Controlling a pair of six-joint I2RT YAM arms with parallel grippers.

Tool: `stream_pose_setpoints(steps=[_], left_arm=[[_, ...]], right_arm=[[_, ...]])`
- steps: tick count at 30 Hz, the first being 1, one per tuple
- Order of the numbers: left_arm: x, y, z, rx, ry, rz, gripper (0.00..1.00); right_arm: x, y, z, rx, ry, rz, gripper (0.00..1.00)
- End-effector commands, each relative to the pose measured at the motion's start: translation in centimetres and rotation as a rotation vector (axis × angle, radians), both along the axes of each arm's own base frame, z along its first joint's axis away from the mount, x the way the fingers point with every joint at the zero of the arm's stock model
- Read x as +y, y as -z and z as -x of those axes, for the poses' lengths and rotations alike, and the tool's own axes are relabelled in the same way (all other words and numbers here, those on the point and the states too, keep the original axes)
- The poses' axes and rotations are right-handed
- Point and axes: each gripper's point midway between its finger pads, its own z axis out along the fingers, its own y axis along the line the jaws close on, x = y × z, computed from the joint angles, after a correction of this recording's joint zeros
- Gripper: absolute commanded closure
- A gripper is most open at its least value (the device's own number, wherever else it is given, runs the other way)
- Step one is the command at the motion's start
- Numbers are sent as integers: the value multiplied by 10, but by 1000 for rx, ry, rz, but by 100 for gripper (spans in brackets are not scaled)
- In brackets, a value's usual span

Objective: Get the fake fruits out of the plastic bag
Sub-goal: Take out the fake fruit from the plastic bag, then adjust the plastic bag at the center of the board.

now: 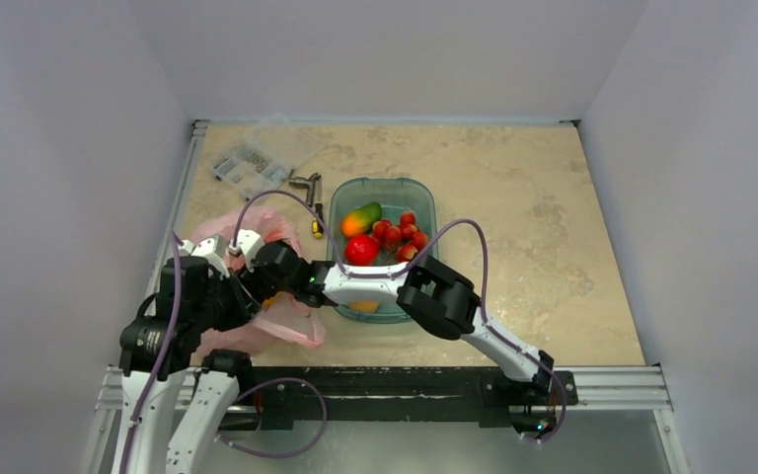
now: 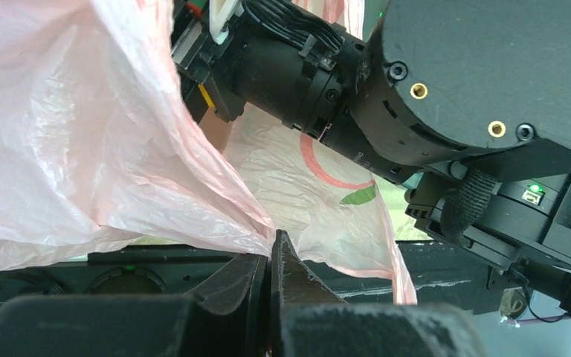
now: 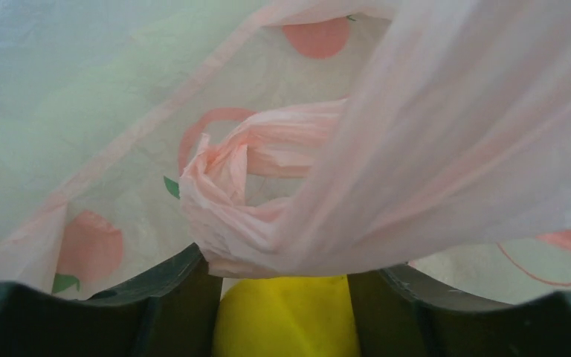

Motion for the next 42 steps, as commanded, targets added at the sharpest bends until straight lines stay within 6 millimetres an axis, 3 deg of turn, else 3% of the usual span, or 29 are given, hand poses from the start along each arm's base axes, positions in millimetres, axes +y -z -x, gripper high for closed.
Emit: stream_pose_setpoints(steps=[1, 7, 11, 15, 21, 24, 28, 29, 34, 39, 42], left_arm=[[2, -3, -3, -27, -20, -2, 100], [5, -9, -14, -38, -18, -30, 100], [4, -15, -33, -44, -11, -37, 100], [6, -22, -60, -69, -4, -73, 100], [61, -13, -93, -52, -141, -375, 100], [75, -6, -100, -47, -167, -454, 100], [73, 0, -101, -73, -168, -438, 100], [71, -2, -101, -90, -166, -428, 97], [69, -20, -94, -221, -178, -394, 58], [73, -39, -85, -338, -216, -379, 35], [75, -49, -81, -394, -233, -371, 27]], right_arm=[[0, -59, -8, -44, 38, -92, 57], [-20, -112, -15, -20, 88, -176, 85], [-41, -135, -23, 64, 103, -242, 93], [-57, -153, -26, 153, 84, -297, 96], [-74, -162, -24, 178, 87, -278, 100], [-85, -171, -22, 161, 95, -275, 100], [-108, -177, -20, 124, 118, -248, 100], [-115, -181, -19, 112, 125, -247, 100], [-146, -178, -9, 98, 135, -221, 100], [-184, -167, -7, 60, 215, -164, 100], [-211, -159, -10, 22, 291, -129, 100]])
